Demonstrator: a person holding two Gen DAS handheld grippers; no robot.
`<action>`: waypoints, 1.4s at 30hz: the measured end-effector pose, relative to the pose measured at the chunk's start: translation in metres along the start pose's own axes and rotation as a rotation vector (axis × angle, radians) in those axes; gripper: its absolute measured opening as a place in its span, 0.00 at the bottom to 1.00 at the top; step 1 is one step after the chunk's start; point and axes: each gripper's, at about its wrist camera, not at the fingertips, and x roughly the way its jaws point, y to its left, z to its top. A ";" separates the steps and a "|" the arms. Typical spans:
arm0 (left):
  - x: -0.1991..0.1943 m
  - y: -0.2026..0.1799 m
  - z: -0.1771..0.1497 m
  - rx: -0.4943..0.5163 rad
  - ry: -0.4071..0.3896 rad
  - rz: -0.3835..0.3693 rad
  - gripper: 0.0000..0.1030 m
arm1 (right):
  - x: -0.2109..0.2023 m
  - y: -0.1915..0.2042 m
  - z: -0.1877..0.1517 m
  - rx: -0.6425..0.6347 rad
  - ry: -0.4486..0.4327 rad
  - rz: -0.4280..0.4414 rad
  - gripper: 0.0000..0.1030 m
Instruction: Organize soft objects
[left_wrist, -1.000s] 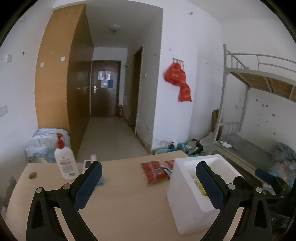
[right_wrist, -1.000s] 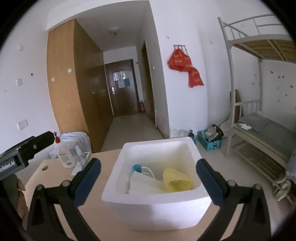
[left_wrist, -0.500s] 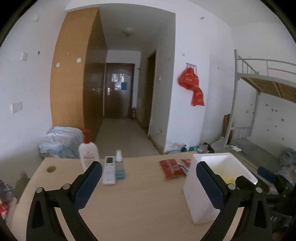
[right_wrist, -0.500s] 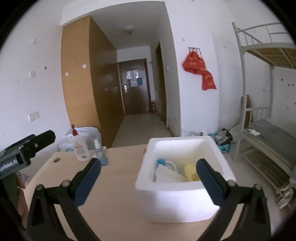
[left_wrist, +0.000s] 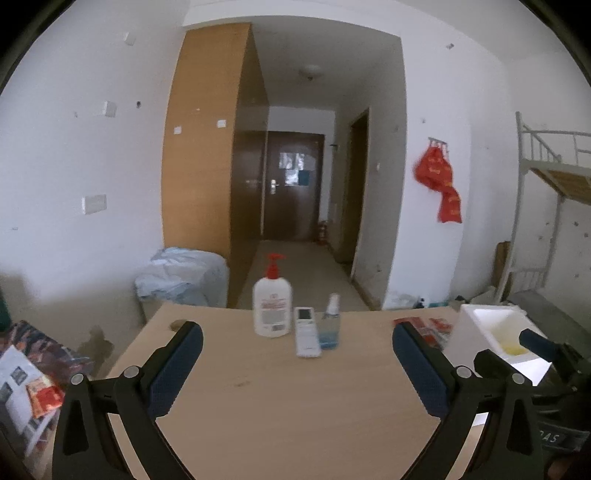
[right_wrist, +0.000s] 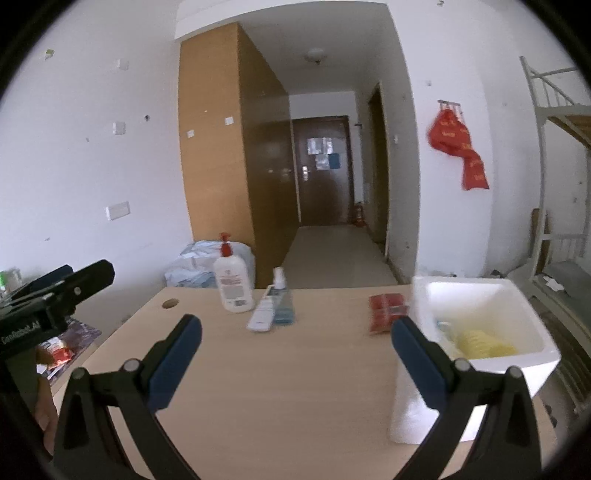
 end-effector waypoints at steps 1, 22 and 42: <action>0.000 0.003 -0.001 0.000 0.001 0.006 1.00 | 0.001 0.004 0.000 -0.003 0.003 0.003 1.00; -0.015 0.047 -0.033 -0.049 0.012 -0.001 1.00 | -0.010 0.037 -0.030 -0.028 0.001 0.028 1.00; -0.061 0.054 -0.113 -0.064 -0.076 -0.023 1.00 | -0.063 0.039 -0.107 -0.004 -0.065 0.004 1.00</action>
